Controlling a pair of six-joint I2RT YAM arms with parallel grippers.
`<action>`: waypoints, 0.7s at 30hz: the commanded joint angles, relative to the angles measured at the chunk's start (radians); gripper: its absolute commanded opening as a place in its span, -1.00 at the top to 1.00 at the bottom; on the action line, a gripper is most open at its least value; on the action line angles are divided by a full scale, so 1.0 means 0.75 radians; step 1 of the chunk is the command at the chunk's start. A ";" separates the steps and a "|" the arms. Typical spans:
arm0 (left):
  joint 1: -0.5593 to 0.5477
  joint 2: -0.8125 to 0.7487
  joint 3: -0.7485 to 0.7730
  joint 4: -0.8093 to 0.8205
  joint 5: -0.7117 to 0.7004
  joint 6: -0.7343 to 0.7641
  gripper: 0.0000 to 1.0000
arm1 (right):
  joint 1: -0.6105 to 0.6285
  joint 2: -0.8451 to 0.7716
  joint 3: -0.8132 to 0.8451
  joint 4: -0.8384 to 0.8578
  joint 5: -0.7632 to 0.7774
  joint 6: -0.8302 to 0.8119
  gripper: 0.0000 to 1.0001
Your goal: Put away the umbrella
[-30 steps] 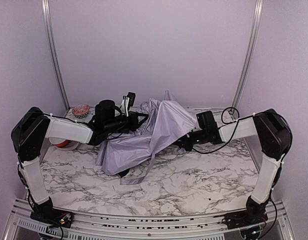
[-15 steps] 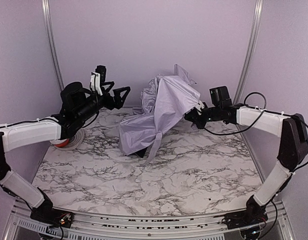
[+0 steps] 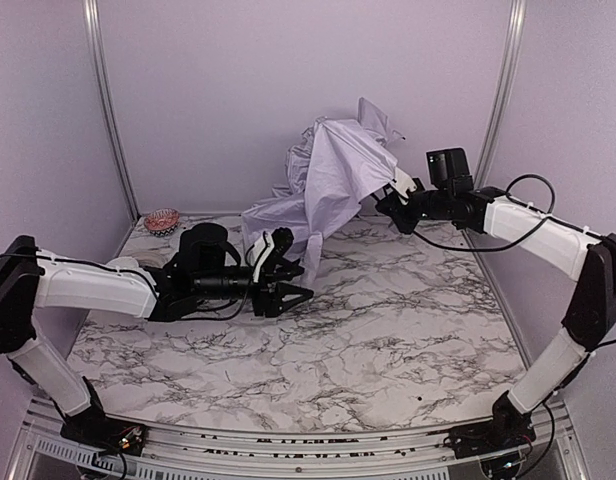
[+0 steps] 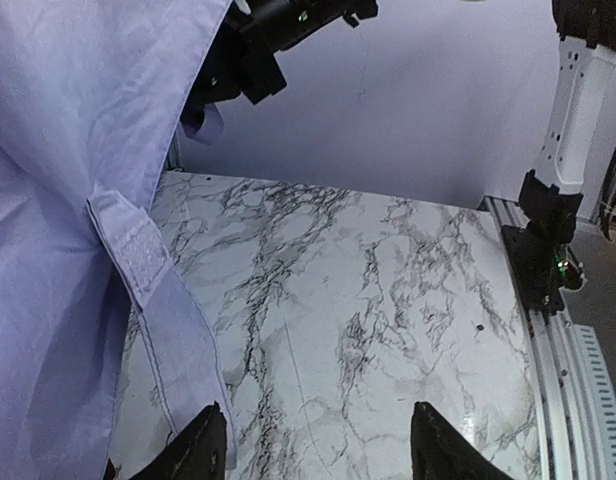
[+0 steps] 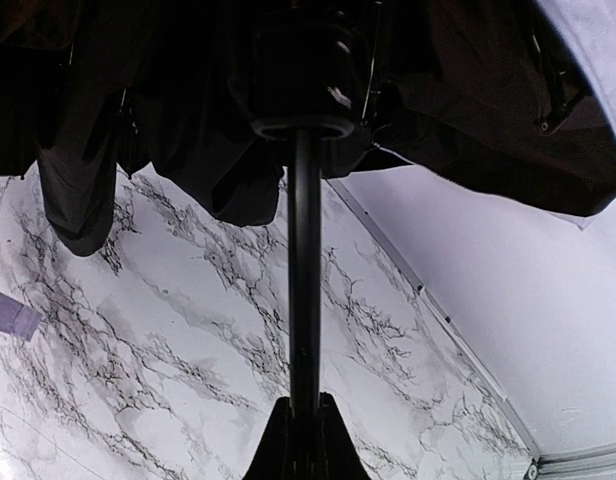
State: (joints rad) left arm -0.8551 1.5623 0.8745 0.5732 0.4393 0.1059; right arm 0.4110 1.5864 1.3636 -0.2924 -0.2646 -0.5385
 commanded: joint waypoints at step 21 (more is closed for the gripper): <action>0.092 0.030 -0.026 -0.007 0.014 0.157 -0.34 | 0.065 -0.134 0.063 0.126 -0.017 0.033 1.00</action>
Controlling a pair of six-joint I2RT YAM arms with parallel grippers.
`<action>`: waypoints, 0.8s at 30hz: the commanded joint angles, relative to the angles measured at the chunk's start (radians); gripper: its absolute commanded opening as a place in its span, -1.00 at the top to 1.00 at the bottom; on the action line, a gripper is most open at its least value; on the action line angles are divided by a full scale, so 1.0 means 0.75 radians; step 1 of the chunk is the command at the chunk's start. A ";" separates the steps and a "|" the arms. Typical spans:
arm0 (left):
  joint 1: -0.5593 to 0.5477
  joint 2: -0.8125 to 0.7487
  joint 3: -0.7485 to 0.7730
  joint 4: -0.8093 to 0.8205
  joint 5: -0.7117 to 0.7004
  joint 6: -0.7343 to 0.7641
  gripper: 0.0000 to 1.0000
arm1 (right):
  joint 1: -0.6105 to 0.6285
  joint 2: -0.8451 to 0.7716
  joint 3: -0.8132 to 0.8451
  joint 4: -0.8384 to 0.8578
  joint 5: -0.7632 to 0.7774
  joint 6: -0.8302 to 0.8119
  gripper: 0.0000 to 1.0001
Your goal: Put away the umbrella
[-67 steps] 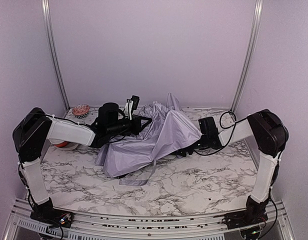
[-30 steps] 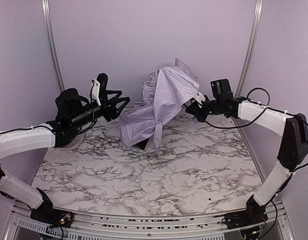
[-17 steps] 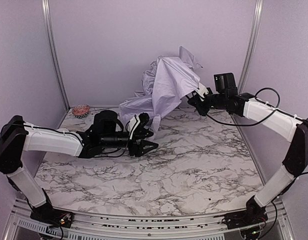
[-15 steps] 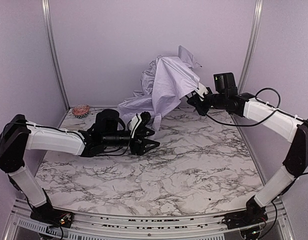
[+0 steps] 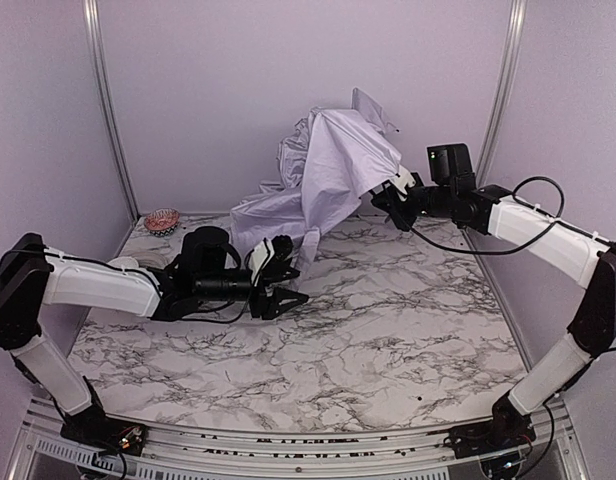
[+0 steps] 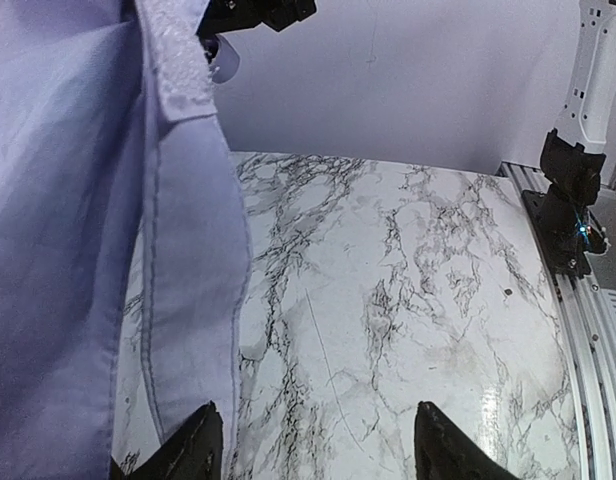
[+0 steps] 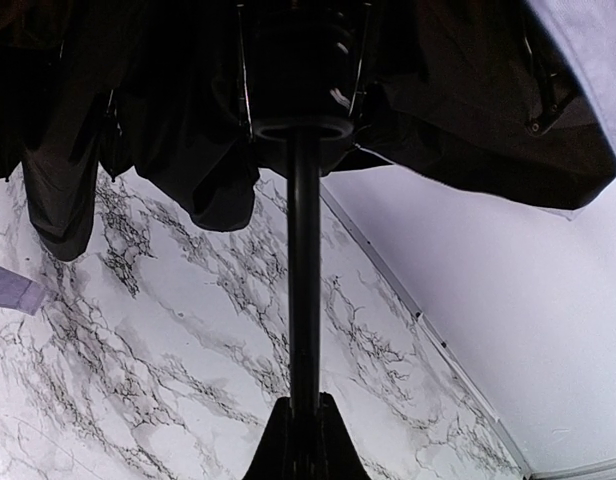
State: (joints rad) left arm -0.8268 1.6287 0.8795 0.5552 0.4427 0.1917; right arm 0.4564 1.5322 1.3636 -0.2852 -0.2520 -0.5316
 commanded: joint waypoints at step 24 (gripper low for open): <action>0.022 0.120 0.130 0.027 0.194 -0.052 1.00 | -0.049 -0.105 0.029 0.160 -0.107 0.067 1.00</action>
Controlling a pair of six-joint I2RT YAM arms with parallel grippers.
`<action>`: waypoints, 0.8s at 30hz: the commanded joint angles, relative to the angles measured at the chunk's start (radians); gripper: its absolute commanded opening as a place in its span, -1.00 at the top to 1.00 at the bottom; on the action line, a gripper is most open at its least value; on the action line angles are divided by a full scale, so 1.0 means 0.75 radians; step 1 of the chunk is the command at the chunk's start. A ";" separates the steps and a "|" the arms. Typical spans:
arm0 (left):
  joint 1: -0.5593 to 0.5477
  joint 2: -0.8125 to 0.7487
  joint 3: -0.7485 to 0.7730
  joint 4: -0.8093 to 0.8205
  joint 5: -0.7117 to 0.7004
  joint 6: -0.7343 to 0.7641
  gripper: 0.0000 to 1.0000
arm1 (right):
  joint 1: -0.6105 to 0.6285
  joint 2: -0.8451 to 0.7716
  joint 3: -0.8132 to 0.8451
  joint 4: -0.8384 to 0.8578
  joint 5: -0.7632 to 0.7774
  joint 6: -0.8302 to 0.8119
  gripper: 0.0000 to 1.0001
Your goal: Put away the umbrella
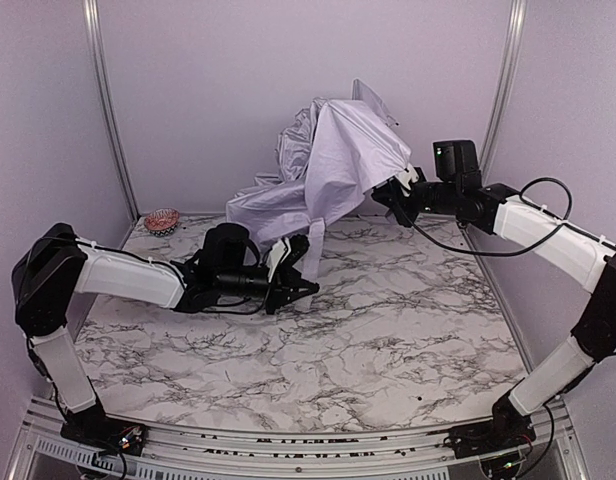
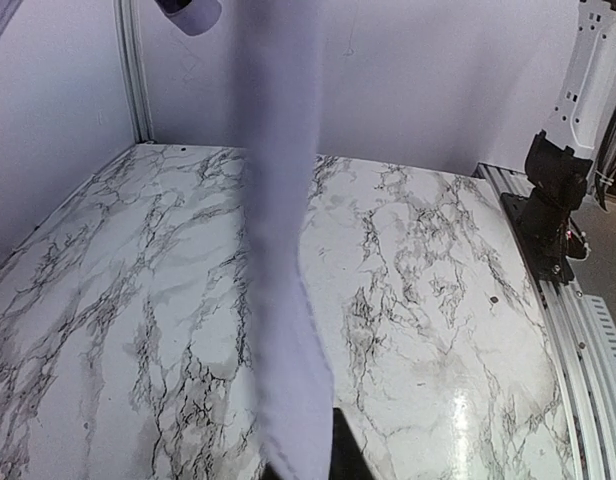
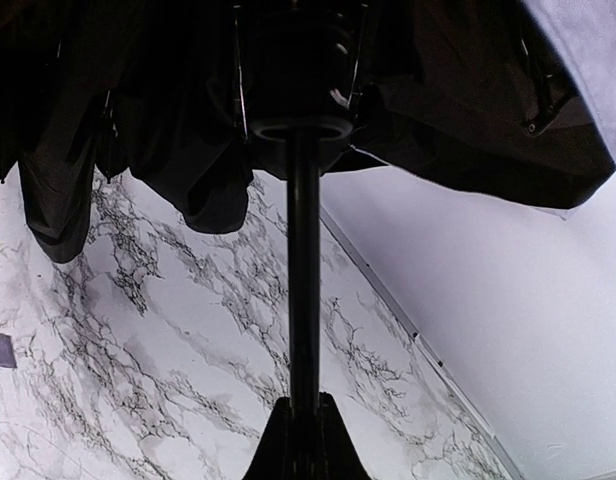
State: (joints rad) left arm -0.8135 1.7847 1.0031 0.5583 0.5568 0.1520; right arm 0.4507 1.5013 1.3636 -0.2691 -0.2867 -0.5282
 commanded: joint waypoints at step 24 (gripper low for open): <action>0.131 -0.359 0.132 -1.049 0.074 0.474 1.00 | -0.113 -0.088 0.075 -0.075 0.133 -0.137 1.00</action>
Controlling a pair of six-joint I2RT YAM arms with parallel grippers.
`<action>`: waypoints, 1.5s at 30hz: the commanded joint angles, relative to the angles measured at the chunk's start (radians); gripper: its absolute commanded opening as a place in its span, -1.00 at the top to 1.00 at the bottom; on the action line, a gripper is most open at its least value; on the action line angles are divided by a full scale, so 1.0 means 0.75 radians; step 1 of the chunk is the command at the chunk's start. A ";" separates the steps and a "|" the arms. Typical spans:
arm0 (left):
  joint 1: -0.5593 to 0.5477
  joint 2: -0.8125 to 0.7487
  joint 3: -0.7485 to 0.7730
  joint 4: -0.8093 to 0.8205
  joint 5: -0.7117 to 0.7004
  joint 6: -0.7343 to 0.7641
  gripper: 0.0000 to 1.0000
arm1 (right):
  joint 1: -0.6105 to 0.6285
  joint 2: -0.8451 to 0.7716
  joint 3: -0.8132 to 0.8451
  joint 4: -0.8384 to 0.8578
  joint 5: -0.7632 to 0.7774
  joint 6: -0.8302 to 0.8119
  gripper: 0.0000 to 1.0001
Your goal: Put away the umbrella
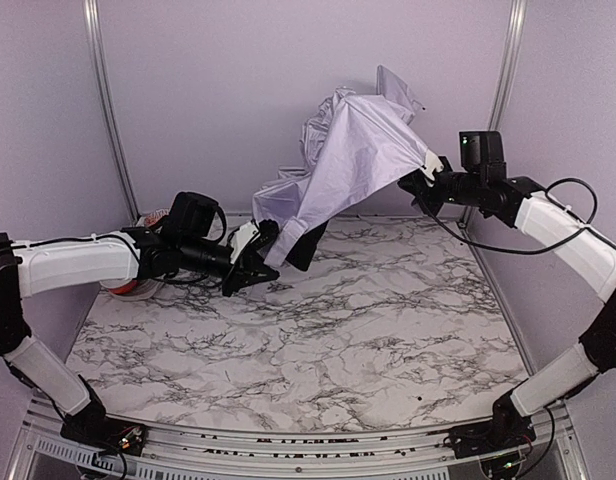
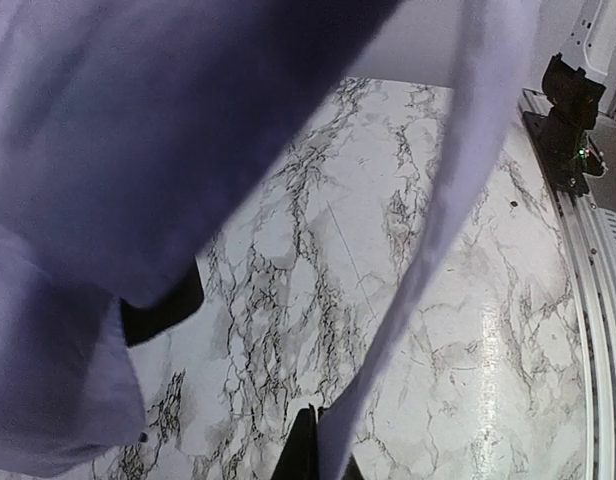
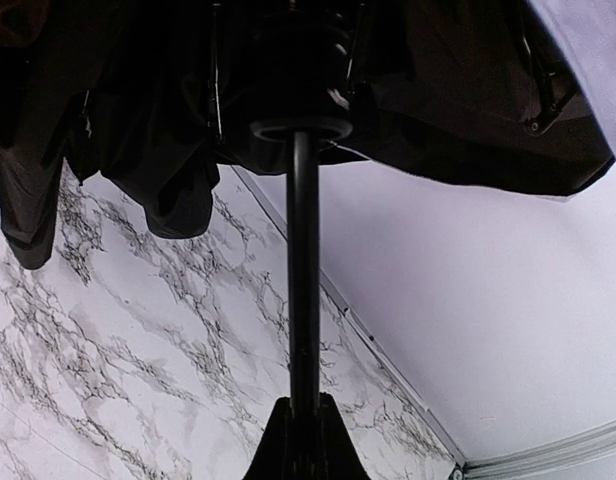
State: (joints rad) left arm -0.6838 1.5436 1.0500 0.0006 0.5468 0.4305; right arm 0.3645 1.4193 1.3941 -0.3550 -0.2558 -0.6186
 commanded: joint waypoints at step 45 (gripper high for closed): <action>0.037 0.538 -0.007 1.374 -0.450 0.547 1.00 | 0.907 -0.253 -0.632 -0.154 0.349 0.121 1.00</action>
State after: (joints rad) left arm -0.6621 1.9190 0.9630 0.7551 0.1280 0.7780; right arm 0.9600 1.2644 0.9886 -0.4065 -0.0570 -0.5125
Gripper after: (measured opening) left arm 0.005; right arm 0.039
